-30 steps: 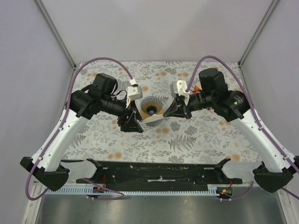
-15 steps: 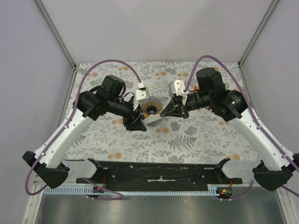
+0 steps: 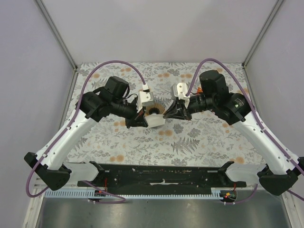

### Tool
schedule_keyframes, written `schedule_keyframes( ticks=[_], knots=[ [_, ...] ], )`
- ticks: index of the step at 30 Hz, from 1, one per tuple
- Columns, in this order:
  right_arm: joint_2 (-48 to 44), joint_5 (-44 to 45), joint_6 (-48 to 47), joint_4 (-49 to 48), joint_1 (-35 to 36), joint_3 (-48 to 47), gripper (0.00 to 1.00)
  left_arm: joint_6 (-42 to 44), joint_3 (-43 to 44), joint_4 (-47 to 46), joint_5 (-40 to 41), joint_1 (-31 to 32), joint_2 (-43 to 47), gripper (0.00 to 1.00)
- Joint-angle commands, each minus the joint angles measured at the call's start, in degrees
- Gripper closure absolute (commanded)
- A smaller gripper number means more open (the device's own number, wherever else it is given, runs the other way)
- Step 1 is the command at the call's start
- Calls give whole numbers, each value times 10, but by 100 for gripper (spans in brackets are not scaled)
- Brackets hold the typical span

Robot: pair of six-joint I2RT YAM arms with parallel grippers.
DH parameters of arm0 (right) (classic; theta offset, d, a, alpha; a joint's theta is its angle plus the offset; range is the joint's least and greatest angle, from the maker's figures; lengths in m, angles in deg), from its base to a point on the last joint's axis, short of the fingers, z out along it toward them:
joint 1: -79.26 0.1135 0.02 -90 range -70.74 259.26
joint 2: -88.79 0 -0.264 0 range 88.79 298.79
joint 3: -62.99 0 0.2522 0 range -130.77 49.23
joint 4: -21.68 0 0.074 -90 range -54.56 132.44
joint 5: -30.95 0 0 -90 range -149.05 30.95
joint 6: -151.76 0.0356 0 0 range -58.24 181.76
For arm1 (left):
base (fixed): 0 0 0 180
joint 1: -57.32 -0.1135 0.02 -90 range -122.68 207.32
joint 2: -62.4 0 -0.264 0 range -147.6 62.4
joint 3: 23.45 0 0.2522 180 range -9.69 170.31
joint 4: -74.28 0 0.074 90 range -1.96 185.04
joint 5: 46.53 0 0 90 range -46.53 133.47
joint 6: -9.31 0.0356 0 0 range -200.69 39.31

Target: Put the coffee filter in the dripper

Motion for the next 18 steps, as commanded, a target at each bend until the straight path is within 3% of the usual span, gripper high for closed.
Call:
schedule_keyframes(
  ticks=[1,2,9,13,18],
  knots=[
    [-24,31,-5,-19,3,9,69,29,51,17,65,4,-2,98],
    [-28,38,6,-22,3,5,55,36,57,30,77,7,-3,98],
    [-103,90,25,-126,32,24,30,126,147,115,141,50,-11,98],
    [-118,103,25,-170,64,32,27,150,145,107,182,65,-8,98],
    [-111,137,27,-178,94,37,34,172,99,59,221,113,1,98]
  ],
)
